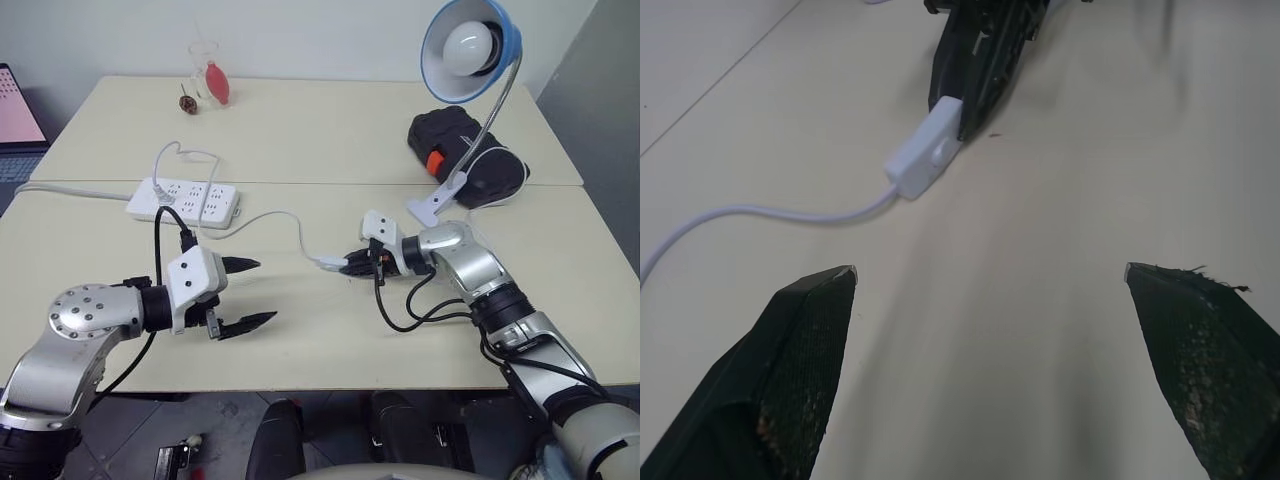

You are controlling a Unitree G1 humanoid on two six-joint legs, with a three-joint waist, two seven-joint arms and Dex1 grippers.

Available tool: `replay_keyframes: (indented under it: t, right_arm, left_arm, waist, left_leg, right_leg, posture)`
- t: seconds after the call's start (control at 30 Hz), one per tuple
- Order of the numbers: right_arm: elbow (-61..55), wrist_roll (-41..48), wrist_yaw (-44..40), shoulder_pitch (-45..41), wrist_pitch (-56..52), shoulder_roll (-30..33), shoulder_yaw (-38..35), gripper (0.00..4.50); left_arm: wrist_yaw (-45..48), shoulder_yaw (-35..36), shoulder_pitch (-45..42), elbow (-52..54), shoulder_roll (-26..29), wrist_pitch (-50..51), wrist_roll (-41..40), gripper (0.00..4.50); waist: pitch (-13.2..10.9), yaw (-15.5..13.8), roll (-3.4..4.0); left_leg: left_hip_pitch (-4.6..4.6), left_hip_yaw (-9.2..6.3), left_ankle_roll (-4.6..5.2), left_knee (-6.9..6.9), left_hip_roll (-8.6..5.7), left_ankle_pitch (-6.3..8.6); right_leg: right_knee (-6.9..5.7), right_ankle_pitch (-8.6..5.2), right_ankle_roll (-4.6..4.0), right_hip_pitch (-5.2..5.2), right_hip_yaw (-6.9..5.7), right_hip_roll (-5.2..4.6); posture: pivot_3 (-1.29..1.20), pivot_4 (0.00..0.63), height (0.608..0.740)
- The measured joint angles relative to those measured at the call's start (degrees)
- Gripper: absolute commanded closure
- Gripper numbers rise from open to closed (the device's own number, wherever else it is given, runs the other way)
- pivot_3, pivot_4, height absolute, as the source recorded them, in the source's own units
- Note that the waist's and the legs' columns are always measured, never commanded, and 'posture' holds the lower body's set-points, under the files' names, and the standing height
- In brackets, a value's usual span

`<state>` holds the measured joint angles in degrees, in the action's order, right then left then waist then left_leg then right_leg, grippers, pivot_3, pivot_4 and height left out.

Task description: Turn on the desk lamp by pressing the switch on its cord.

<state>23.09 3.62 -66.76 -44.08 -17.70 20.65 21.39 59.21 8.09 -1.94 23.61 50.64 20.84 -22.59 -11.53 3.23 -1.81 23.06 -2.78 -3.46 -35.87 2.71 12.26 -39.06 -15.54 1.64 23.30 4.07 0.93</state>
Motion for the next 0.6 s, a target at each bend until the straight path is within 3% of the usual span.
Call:
replay_keyframes:
  t: [0.33,0.6]
  right_arm:
    - [-22.2,4.9,-4.0,5.2,-10.6,6.3,-0.2,4.14]
    - [-29.8,6.2,-1.9,5.8,-16.3,6.9,0.5,4.14]
  left_arm:
    - [1.7,-6.9,-8.7,-0.2,-0.9,2.7,-1.2,0.00]
    - [3.0,-15.3,-15.6,-3.8,-3.1,2.7,1.6,0.00]
  waist:
    - [0.0,-0.1,0.00]
    - [0.0,0.1,0.00]
  left_leg:
    - [0.02,-0.07,0.00,-0.02,-0.02,0.00]
    - [0.00,-0.07,0.00,-0.07,-0.02,0.00]
  right_leg:
    - [0.01,0.00,0.01,-0.03,-0.03,0.01]
    - [-0.02,0.03,0.06,-0.04,-0.01,0.04]
  posture:
    - [0.00,0.150,0.740]
    - [0.00,0.150,0.740]
